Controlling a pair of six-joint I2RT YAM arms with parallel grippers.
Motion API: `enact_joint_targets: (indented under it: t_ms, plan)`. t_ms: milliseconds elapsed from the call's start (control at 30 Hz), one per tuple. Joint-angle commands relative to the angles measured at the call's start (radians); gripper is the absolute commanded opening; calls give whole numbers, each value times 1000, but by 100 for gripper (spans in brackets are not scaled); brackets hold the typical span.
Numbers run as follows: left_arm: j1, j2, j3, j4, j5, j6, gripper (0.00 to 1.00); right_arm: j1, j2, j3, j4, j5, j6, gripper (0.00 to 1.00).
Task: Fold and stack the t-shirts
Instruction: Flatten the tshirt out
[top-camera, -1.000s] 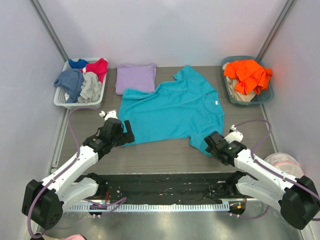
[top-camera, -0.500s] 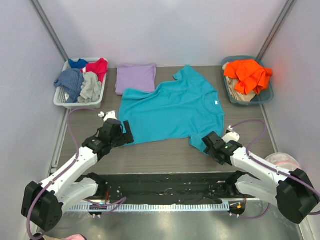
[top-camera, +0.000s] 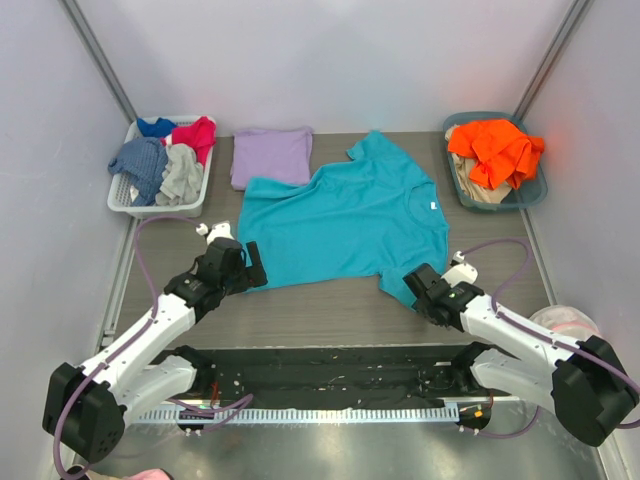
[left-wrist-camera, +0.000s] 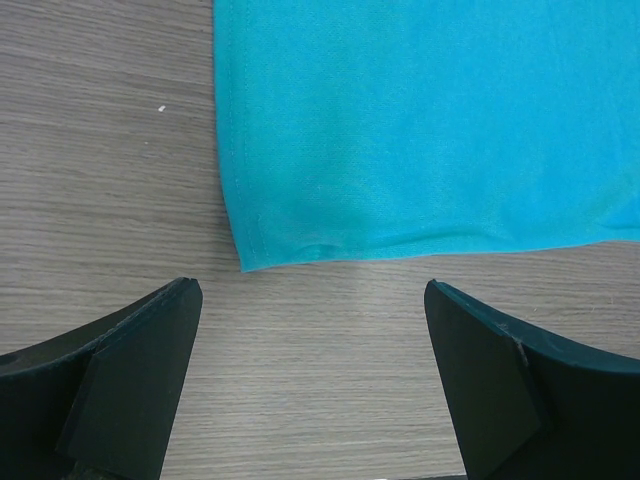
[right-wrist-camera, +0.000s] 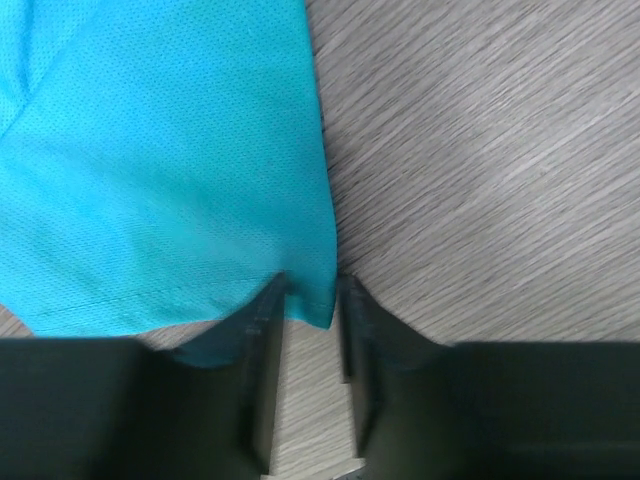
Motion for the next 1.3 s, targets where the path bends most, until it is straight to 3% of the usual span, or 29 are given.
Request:
enact_joint_targets:
  t_ms: [0, 167, 367, 500, 733, 1267]
  plan:
    - [-3, -16, -1, 0, -42, -5, 100, 6, 6, -6, 20, 21, 0, 21]
    - [-3, 4, 0, 2, -82, -8, 100, 7, 3, -7, 22, 19, -6, 1]
    - [-2, 128, 8, 65, -123, -24, 90, 6, -6, -10, 24, 18, -16, 1]
    - [-2, 225, 34, 100, -119, -26, 71, 6, -13, -13, 22, 15, -20, 1]
    - [-2, 284, 34, 132, -105, -37, 57, 6, -25, -18, 21, 16, -20, 1]
    - [-2, 327, 31, 131, -116, -67, 50, 6, -22, -16, 22, 10, -26, 1]
